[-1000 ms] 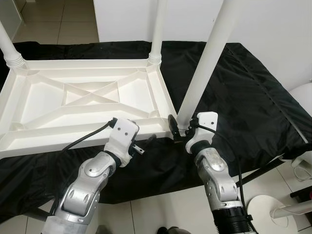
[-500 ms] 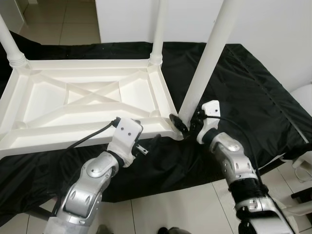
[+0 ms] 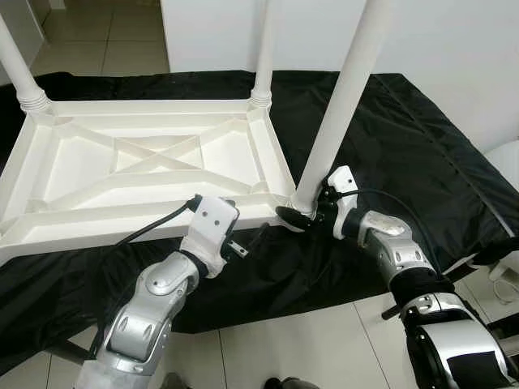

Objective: Building children table

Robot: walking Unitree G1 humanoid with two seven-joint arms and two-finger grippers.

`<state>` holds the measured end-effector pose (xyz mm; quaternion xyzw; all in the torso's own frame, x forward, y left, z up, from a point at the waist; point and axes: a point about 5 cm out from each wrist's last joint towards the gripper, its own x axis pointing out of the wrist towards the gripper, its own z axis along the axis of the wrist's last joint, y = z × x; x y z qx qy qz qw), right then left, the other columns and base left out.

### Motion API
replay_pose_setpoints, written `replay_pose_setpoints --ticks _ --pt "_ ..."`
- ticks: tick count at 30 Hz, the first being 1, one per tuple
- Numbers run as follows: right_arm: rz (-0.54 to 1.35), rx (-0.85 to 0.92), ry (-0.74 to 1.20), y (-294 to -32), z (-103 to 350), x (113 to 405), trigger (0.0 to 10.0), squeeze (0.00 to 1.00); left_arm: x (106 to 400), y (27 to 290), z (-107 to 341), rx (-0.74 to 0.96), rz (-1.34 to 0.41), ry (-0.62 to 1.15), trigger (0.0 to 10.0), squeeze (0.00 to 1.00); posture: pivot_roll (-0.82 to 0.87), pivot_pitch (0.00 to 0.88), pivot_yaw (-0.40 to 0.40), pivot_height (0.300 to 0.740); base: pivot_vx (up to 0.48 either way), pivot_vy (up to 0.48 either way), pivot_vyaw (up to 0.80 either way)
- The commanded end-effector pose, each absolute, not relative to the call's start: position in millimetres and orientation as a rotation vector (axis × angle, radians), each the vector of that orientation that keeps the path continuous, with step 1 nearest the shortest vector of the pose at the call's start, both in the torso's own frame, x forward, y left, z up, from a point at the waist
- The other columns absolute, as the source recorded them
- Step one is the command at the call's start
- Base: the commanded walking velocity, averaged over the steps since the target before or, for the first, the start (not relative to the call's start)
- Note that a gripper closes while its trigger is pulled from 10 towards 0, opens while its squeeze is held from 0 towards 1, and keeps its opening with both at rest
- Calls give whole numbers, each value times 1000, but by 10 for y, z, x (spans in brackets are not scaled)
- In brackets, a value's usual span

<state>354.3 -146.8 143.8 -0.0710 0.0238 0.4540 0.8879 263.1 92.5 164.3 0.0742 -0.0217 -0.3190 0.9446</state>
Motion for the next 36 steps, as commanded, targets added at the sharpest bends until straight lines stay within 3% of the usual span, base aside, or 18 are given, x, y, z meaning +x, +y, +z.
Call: replay_pose_setpoints --ticks 1,11,18,36 --pt "988 -150 86 -1486 1372 3504 10000 0 2604 911 1635 148 -655 -36 10000 0 16 106 -75 740 0 0 0" --pt "1140 -123 114 -1551 1263 3316 10000 0 2472 917 1556 201 -795 -16 10000 0 -2 124 -74 740 0 0 0" --pt "1145 -105 116 -1557 1212 3247 10000 0 2449 973 1553 229 -829 -27 10000 0 -8 129 -64 740 0 0 0" --pt "953 -29 -48 -1384 1341 3357 10000 0 2428 1005 1522 163 -839 31 10000 0 -8 121 -51 740 0 0 0"
